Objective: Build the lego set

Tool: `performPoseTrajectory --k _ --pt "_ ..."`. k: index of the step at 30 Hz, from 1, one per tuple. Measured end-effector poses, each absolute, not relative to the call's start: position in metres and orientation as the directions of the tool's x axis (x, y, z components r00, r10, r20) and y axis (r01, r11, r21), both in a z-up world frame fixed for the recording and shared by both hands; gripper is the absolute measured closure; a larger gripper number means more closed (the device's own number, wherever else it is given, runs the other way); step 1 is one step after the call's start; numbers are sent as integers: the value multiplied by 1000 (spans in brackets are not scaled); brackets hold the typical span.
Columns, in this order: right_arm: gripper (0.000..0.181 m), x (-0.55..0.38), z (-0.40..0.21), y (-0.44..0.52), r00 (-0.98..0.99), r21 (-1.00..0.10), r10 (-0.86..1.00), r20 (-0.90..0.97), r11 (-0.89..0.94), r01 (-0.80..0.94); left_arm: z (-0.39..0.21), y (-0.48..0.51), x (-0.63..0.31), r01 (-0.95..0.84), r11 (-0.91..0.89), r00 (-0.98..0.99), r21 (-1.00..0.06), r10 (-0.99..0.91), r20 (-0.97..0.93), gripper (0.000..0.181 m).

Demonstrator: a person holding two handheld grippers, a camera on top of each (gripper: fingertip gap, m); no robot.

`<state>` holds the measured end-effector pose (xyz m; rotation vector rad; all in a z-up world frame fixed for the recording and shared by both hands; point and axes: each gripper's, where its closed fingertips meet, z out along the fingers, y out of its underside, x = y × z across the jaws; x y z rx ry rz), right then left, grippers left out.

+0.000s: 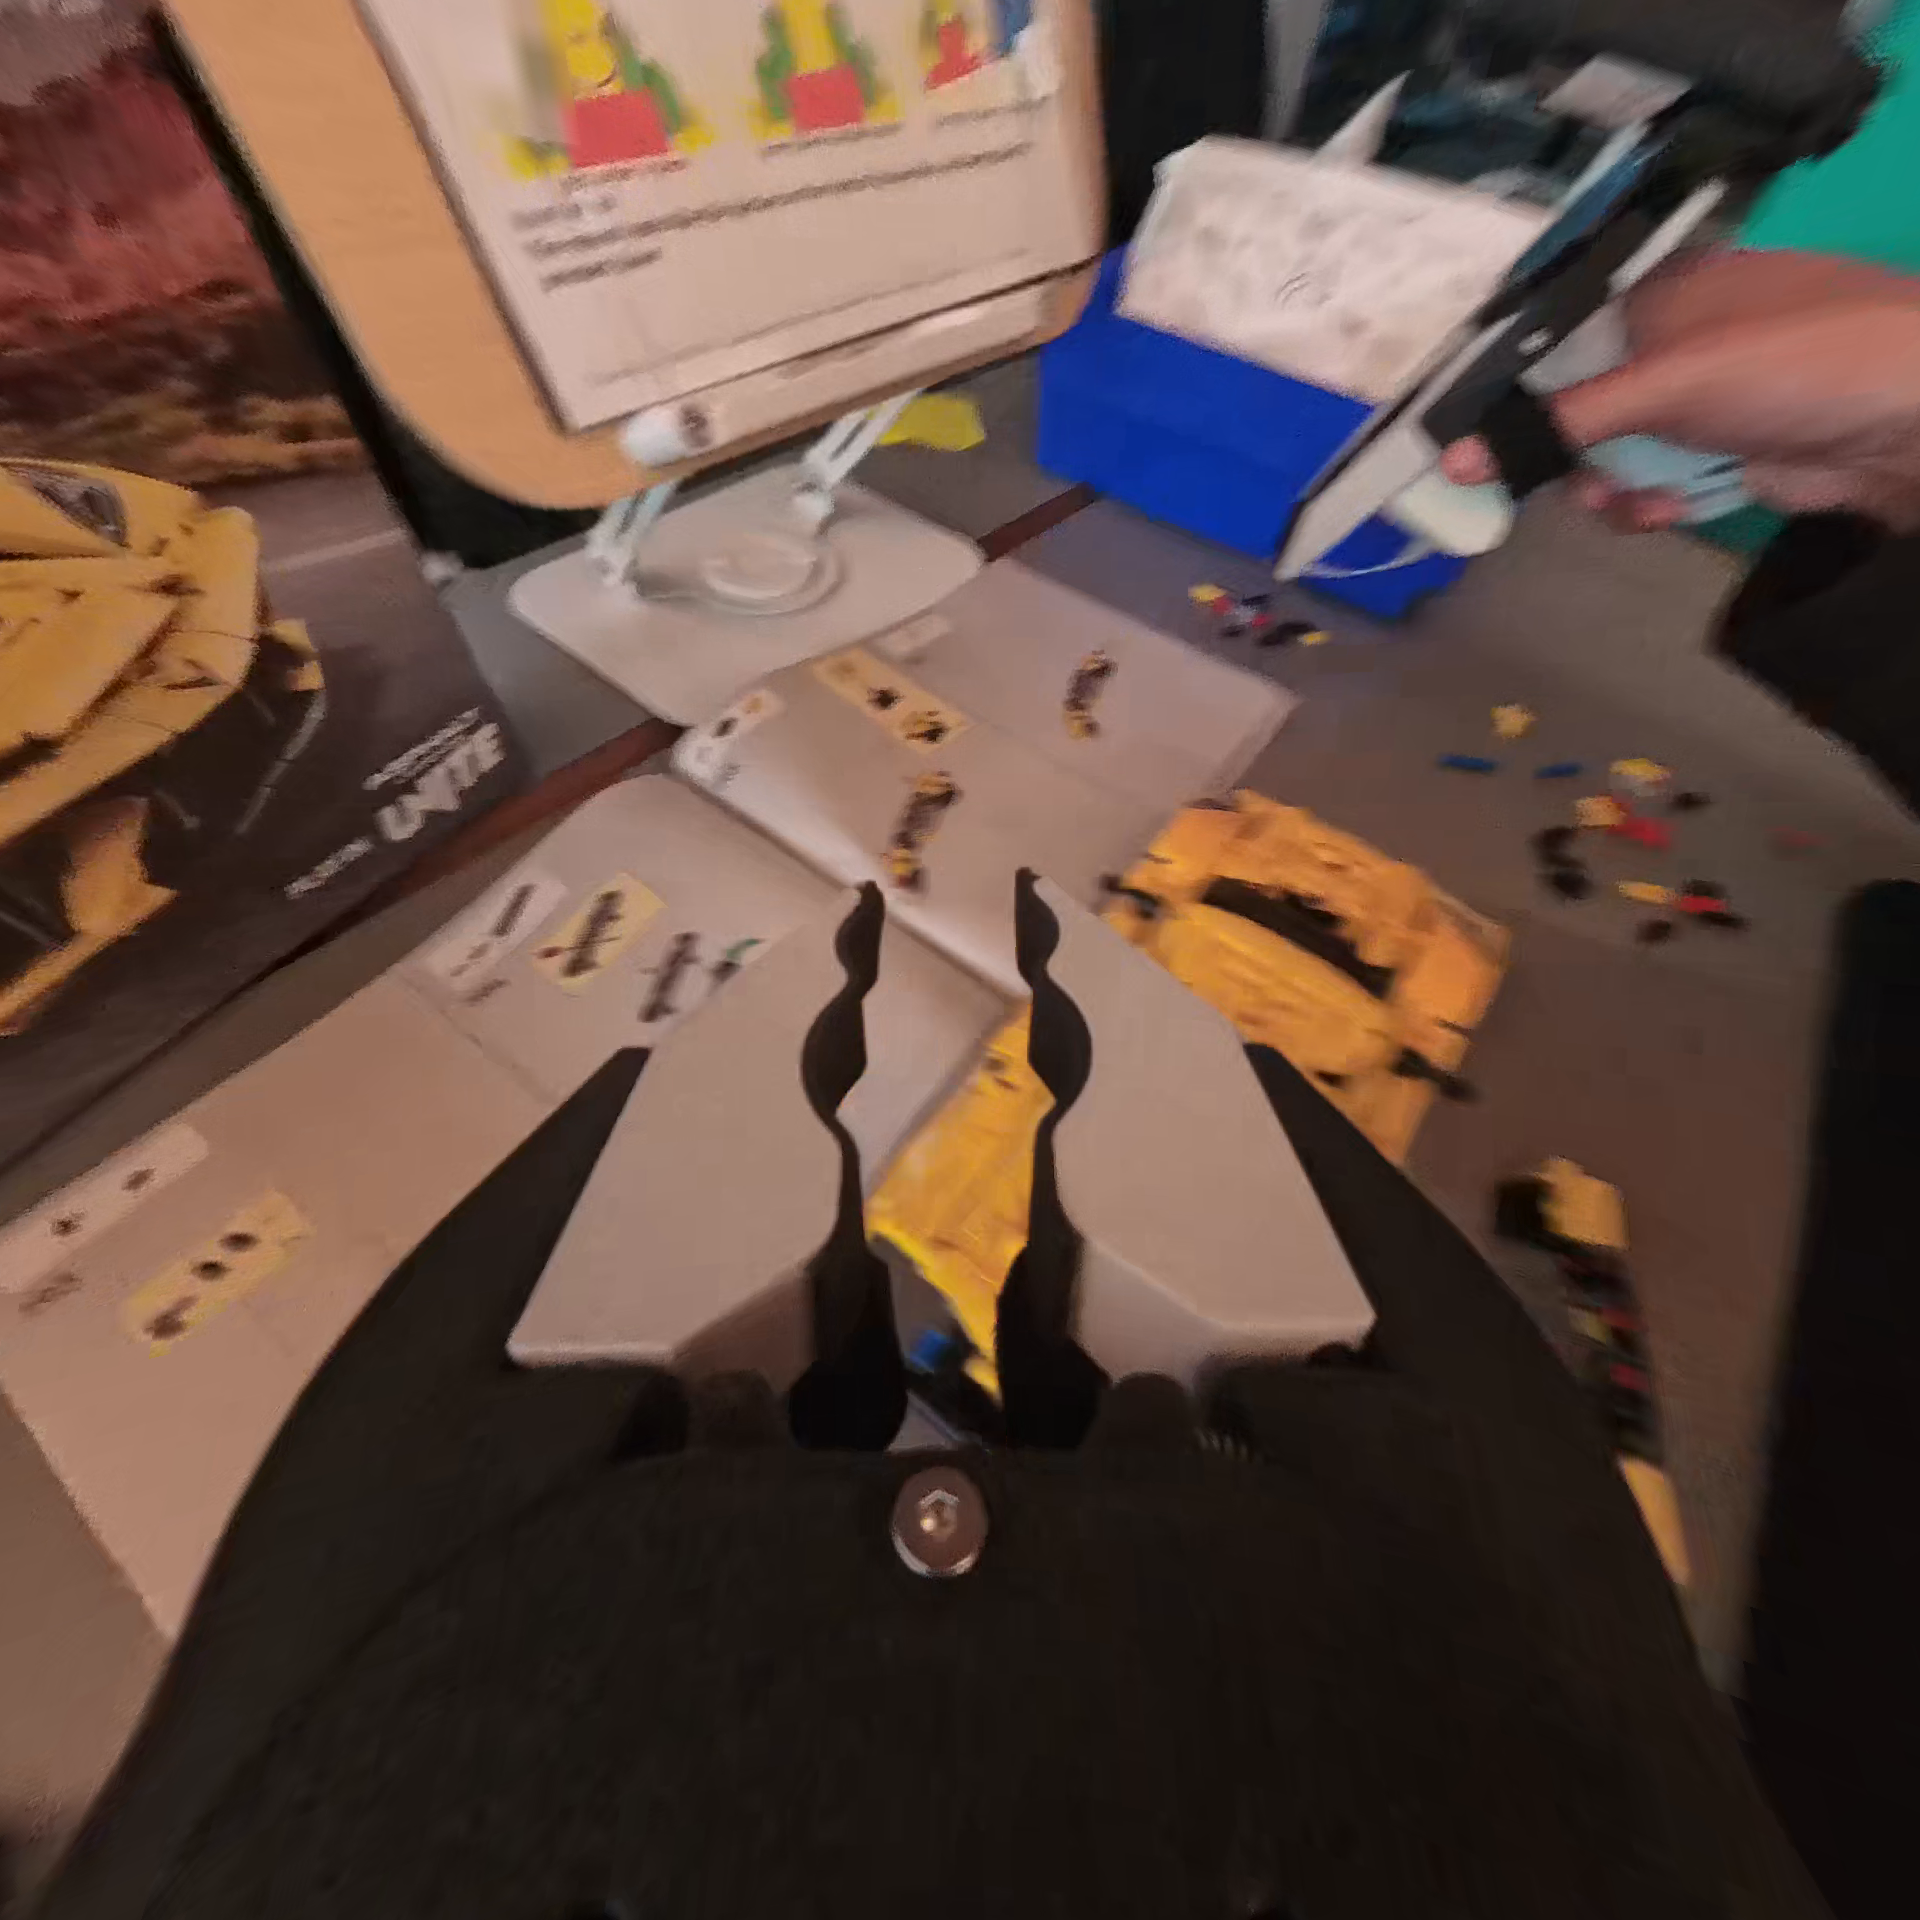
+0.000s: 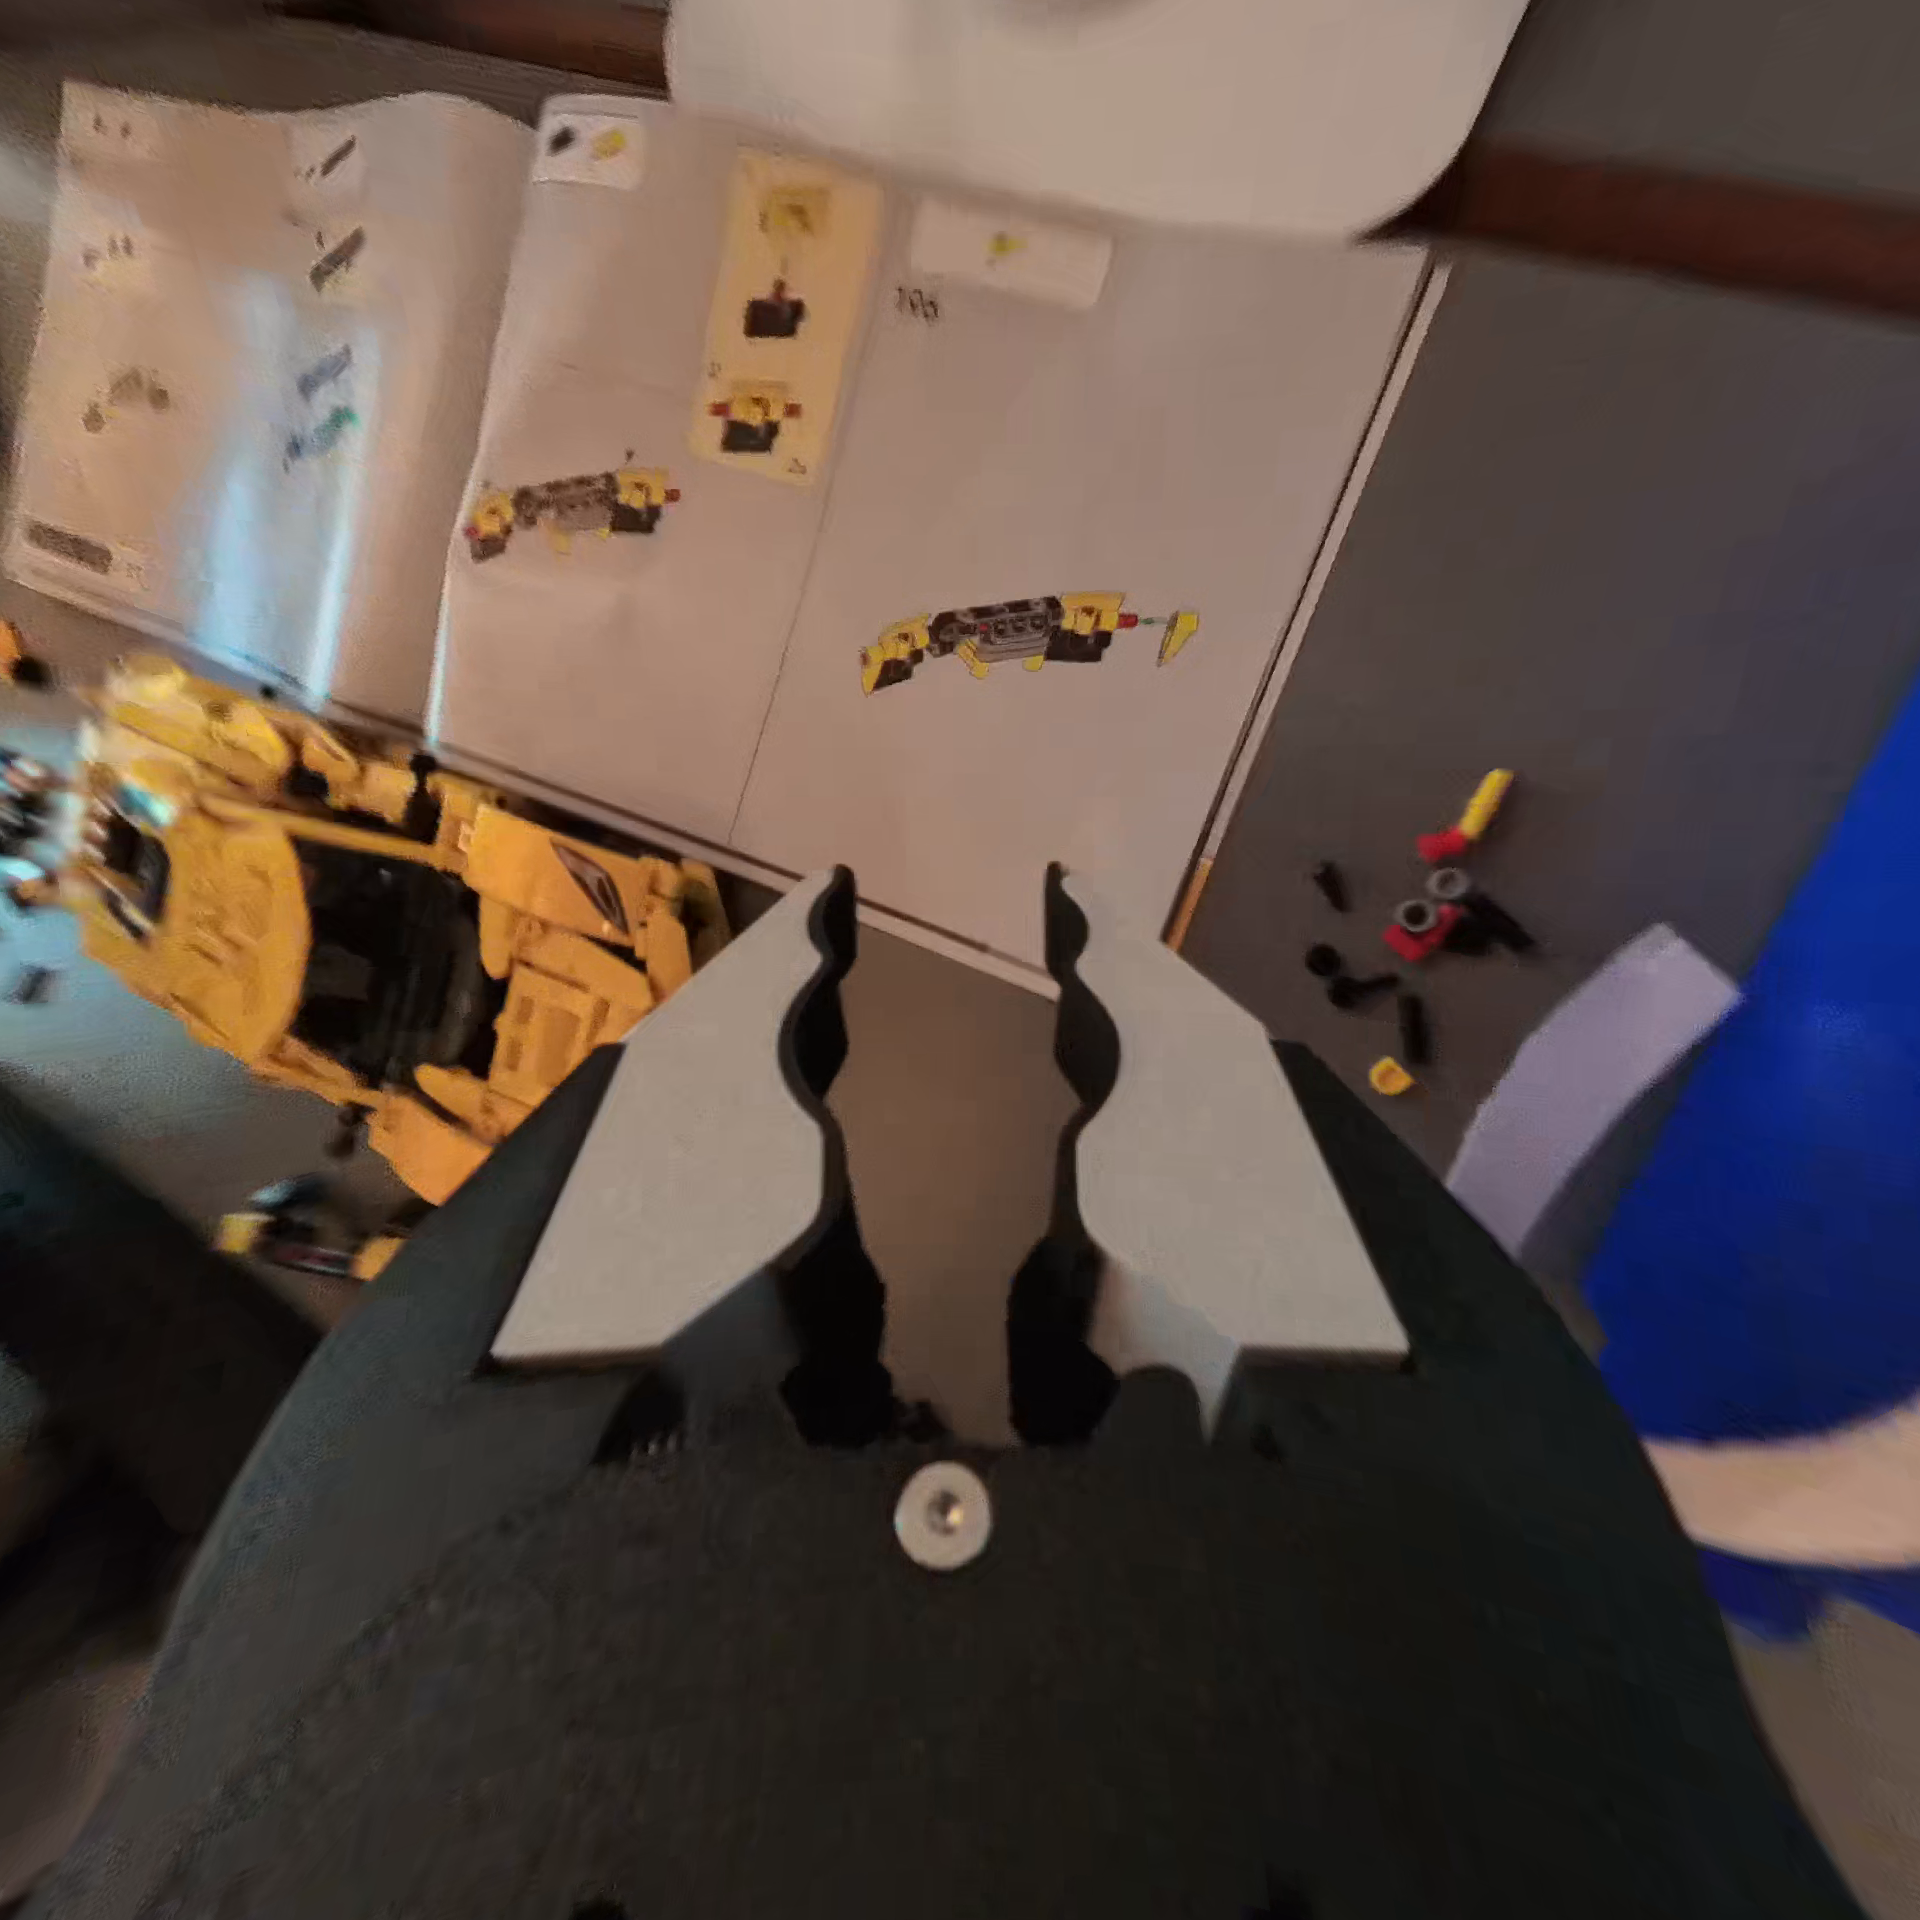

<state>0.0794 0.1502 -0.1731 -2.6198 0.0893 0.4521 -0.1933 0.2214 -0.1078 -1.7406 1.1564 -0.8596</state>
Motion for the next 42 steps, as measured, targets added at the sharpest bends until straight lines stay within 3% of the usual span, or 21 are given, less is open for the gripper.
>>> performPoseTrajectory --k 2,4,8,15,21,35,42 --pt "152 82 -184 156 908 -395 -59 -414 -888 -238 -127 237 -186 -369 -274 359 -888 -924 136 156" --pt "154 95 -203 145 930 -370 -105 -351 -897 -241 -141 224 -184 -365 -286 281 -886 -941 187 156" --pt "151 96 -211 130 922 -328 -119 -370 -911 -249 -150 214 -204 -400 -192 242 -896 -965 99 149" --pt "153 97 -237 121 923 -233 -138 -360 -944 -232 -153 224 -201 -275 -405 290 -872 -900 326 150" --pt "161 90 -235 126 909 -252 -111 -401 -941 -226 -151 229 -204 -259 -406 312 -877 -894 321 150" --pt "159 98 -241 125 918 -241 -132 -374 -942 -233 -155 232 -207 -278 -400 328 -873 -894 305 150" --pt "166 92 -236 127 906 -255 -109 -408 -940 -228 -155 232 -207 -278 -399 330 -874 -894 303 150"
